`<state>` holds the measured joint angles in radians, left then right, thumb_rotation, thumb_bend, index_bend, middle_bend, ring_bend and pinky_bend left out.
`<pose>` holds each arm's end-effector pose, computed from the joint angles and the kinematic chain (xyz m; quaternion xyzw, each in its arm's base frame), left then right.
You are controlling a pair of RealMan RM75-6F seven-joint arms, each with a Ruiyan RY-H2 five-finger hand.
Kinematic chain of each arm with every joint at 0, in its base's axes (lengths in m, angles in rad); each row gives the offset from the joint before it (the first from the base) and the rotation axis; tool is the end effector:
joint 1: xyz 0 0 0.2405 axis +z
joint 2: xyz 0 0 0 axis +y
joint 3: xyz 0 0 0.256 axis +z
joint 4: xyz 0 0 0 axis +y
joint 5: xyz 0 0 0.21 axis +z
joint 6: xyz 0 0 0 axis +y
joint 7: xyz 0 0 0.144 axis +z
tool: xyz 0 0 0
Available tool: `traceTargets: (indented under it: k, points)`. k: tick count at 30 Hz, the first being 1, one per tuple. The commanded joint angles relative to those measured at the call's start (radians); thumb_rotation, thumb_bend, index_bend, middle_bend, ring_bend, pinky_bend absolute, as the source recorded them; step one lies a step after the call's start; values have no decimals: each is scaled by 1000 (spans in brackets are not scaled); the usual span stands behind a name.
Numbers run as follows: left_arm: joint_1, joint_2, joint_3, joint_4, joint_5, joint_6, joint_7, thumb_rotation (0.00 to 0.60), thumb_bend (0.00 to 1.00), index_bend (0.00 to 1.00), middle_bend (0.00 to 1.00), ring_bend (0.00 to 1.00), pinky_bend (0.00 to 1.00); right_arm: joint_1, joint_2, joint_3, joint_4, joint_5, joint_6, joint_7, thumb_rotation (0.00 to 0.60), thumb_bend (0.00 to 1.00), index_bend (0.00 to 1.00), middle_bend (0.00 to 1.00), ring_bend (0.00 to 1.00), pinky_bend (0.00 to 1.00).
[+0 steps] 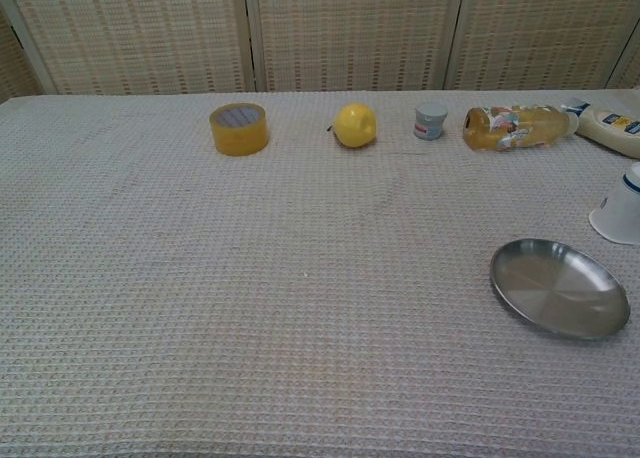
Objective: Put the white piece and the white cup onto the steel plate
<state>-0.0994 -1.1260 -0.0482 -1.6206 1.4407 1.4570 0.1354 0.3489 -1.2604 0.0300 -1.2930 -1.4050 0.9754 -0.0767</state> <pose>-0.3155 0.1849 0.1553 -0.6078 -0.3698 -0.3390 0.6156 -0.3520 -0.2619 0.0912 0.7280 -0.3920 0.2074 0.5229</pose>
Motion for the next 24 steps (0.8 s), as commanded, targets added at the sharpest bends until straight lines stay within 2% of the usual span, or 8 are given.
traceTargets:
  k: [1,24]
  points:
    - [-1,0,0,1,-3,-3,0,600,461,294,223,151,147,7,-16,-3,24,9,-14,17,600,204,403,804,738,1000]
    - [-5,-5,2,2,-12,-16,19,600,462,294,223,151,147,25,-96,-19,171,10,-46,119,600,205,432,804,738,1000]
